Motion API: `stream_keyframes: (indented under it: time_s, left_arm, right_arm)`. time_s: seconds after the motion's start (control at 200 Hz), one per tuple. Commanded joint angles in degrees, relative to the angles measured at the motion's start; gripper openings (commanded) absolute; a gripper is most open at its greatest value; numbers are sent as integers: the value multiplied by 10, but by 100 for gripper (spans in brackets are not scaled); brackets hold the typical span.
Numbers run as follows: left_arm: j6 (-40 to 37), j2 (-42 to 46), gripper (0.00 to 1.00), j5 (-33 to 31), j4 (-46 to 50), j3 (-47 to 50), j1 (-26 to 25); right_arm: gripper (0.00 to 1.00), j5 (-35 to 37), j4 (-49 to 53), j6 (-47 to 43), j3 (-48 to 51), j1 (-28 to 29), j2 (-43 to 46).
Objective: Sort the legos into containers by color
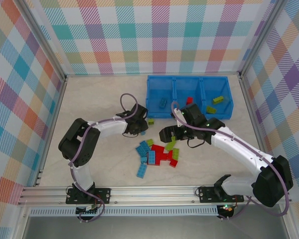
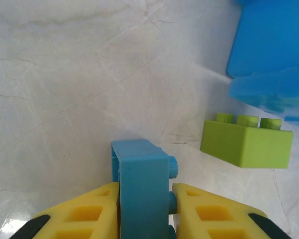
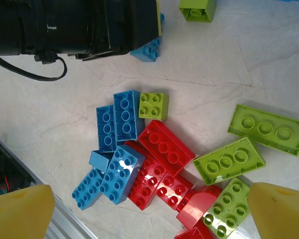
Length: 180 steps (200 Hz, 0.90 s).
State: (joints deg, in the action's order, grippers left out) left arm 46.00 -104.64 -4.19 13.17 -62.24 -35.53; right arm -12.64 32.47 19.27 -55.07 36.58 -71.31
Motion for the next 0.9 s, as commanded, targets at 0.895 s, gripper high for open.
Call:
stream_keyframes:
  time_s: [0.895]
  left_arm:
    - [-286,-164,10,-177,38,-437,-51]
  right_arm:
    - [100,87,-26,48,42,2,138]
